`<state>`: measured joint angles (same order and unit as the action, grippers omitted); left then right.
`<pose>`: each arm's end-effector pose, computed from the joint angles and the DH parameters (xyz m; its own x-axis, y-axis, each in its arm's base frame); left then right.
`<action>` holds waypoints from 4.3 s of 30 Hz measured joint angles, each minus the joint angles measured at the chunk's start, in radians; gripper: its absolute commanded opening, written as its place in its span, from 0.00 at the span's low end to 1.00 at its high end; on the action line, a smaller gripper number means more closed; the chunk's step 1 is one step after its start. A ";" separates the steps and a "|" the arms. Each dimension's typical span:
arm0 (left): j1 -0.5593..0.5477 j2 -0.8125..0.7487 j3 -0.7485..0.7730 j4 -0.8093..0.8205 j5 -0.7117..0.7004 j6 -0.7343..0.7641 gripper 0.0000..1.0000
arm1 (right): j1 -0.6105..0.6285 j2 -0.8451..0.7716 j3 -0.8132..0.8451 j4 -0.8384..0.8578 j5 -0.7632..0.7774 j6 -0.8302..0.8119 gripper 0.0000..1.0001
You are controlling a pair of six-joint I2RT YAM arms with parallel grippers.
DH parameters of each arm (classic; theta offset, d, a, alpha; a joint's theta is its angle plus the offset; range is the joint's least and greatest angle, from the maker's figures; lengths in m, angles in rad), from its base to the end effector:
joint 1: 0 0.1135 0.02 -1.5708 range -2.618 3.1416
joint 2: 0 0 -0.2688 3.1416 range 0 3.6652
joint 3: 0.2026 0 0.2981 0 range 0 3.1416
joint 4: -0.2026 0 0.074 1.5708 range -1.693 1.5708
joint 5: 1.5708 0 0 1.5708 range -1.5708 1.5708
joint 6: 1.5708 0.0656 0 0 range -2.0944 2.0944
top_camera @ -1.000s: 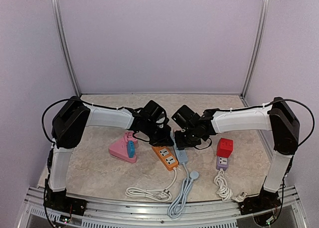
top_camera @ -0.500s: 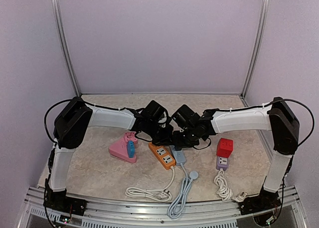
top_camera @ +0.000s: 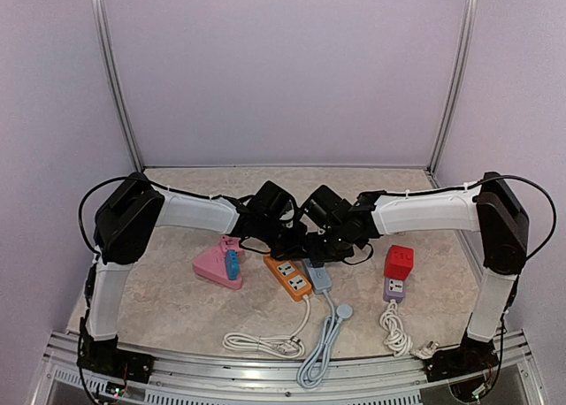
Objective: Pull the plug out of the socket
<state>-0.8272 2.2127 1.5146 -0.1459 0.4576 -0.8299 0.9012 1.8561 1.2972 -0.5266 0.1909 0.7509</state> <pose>0.3384 -0.4108 0.0878 -0.9753 0.0826 -0.2049 0.2065 0.6699 -0.7131 0.2826 0.3369 0.1450 -0.8891 -0.0439 -0.4555 -0.1480 0.9695 0.1956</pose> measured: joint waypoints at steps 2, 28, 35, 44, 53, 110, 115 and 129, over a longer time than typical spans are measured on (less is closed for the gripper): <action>0.000 -0.002 -0.010 0.014 0.001 -0.008 0.00 | 0.000 0.000 0.000 0.000 -0.002 -0.001 0.00; -0.010 0.005 -0.028 0.060 0.006 -0.058 0.00 | -0.013 -0.035 0.037 -0.062 -0.013 -0.024 0.00; -0.010 0.005 -0.019 0.048 0.005 -0.051 0.00 | -0.040 -0.070 0.043 -0.058 -0.014 -0.029 0.00; -0.014 0.016 0.087 -0.136 -0.023 0.031 0.00 | -0.117 -0.170 0.019 -0.055 -0.013 -0.037 0.00; -0.032 0.022 0.263 -0.364 -0.072 0.130 0.00 | -0.314 -0.167 -0.035 0.047 -0.099 -0.091 0.00; 0.045 -0.253 -0.027 -0.393 -0.134 0.111 0.00 | -0.414 0.045 0.057 0.139 -0.159 -0.205 0.73; 0.047 -0.251 -0.027 -0.392 -0.128 0.112 0.00 | -0.395 0.045 0.057 0.116 -0.129 -0.207 0.72; 0.067 -0.250 -0.037 -0.368 -0.123 0.109 0.00 | -0.188 -0.018 0.104 0.047 -0.066 -0.191 0.67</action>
<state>-0.7605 1.9629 1.4776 -0.5137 0.3344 -0.7204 0.7132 1.8378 1.4014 -0.4797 0.1246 0.5602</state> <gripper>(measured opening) 0.003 0.715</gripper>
